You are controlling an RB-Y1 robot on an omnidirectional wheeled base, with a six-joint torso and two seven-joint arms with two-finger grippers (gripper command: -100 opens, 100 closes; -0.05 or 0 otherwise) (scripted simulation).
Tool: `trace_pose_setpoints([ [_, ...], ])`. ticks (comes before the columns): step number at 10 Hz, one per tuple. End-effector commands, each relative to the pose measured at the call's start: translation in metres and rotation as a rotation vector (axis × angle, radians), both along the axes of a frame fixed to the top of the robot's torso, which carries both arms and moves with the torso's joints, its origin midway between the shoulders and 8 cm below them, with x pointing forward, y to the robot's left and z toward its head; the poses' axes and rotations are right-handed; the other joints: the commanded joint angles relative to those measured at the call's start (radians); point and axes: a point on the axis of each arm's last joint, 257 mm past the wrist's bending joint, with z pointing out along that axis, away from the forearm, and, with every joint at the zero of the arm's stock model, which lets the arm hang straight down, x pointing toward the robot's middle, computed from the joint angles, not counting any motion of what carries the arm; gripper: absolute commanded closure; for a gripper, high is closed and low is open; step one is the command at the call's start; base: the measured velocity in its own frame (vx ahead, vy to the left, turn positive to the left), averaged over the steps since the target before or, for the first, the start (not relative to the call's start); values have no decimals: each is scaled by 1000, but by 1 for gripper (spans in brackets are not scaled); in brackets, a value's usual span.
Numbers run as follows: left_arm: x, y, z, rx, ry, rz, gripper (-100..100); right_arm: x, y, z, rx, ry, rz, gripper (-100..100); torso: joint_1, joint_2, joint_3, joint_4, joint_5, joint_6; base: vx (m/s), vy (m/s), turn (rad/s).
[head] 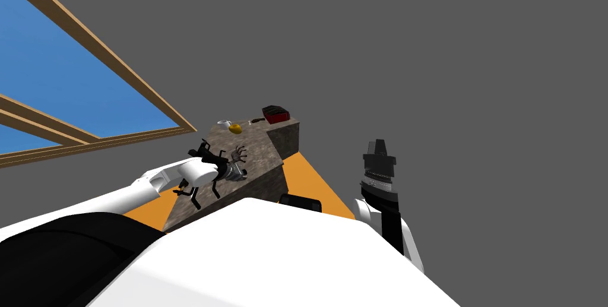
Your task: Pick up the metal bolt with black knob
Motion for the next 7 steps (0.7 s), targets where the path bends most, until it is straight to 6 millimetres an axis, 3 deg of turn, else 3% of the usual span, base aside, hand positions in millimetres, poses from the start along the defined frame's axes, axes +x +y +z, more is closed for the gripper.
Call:
trace_pose_setpoints([
  [1, 0, 0, 0, 0, 0, 0, 100, 0, 0, 0, 0, 0, 0, 0, 0, 0, 0, 0, 0, 0, 0, 0, 0],
  [5, 0, 0, 0, 0, 0, 0, 100, 0, 0, 0, 0, 0, 0, 0, 1, 0, 0, 0, 0, 0, 0, 0, 0],
  [6, 0, 0, 0, 0, 0, 0, 0, 0, 0, 0, 0, 0, 0, 0, 1, 0, 0, 0, 0, 0, 0, 0, 0],
  [7, 5, -2, 3, 5, -4, -9, 100, 0, 0, 0, 0, 0, 0, 0, 1, 0, 0, 0, 0, 0, 0, -1, 58],
])
